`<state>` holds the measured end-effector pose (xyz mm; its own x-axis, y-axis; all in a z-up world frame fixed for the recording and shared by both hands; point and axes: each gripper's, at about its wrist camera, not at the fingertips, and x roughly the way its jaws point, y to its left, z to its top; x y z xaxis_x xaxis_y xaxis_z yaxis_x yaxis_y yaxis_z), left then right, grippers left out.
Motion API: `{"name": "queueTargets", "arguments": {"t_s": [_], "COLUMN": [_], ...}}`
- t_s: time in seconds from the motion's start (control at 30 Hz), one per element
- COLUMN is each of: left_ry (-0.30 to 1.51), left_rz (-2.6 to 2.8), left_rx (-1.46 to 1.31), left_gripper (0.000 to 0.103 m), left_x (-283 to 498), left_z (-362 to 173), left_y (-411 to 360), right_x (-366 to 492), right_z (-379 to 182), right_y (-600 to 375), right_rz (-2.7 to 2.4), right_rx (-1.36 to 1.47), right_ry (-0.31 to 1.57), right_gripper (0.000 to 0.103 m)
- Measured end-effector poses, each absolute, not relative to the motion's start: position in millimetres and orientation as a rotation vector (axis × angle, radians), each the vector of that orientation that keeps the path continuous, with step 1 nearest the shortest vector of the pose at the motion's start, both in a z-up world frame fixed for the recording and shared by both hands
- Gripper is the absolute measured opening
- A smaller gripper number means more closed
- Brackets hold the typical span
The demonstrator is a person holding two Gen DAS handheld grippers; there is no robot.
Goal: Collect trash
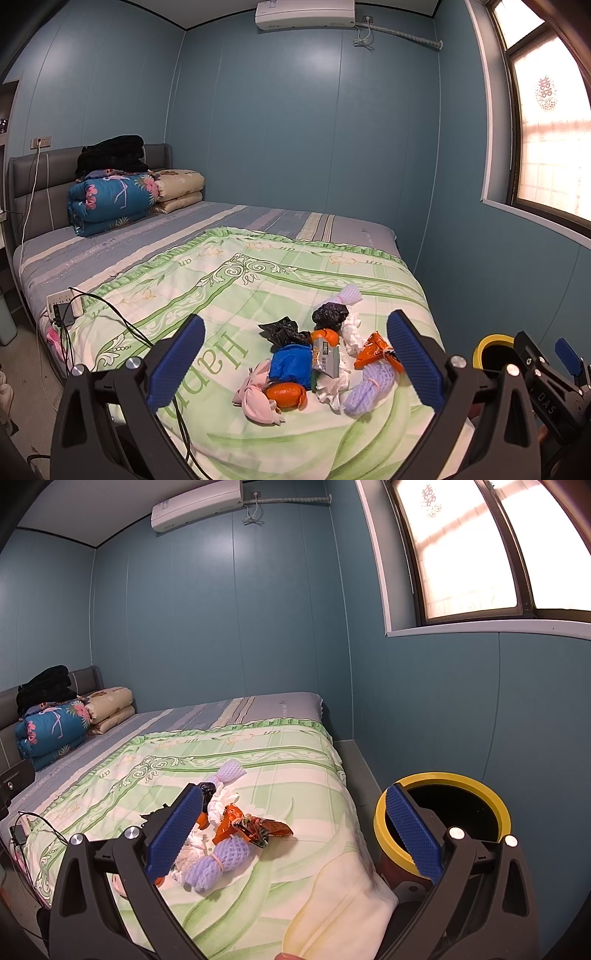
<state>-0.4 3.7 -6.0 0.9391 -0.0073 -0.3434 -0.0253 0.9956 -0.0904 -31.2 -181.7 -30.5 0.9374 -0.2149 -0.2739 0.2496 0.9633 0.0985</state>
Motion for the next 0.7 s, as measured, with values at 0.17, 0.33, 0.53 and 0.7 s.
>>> {"name": "queueTargets", "arguments": {"t_s": [0.17, 0.33, 0.53, 0.7], "left_ry": [0.350, 0.352, 0.351, 0.353], "left_rz": [0.011, 0.010, 0.015, 0.013], "left_rx": [-0.097, -0.099, -0.096, -0.102], "left_gripper": [0.095, 0.095, 0.095, 0.095], "left_x": [-0.4, -1.2, -0.9, 0.3], "left_z": [-6.4, -7.1, -6.8, -5.7], "left_y": [3.4, 3.3, 2.2, 2.7], "right_x": [-31.0, -31.4, -30.5, -30.4], "right_z": [-30.9, -30.7, -31.1, -29.5], "right_y": [-181.6, -181.3, -182.0, -183.5], "right_rz": [-0.239, -0.238, -0.235, -0.240], "right_rx": [0.133, 0.132, 0.133, 0.133], "right_ry": [0.264, 0.263, 0.267, 0.267], "right_gripper": [0.095, 0.095, 0.095, 0.095]}}
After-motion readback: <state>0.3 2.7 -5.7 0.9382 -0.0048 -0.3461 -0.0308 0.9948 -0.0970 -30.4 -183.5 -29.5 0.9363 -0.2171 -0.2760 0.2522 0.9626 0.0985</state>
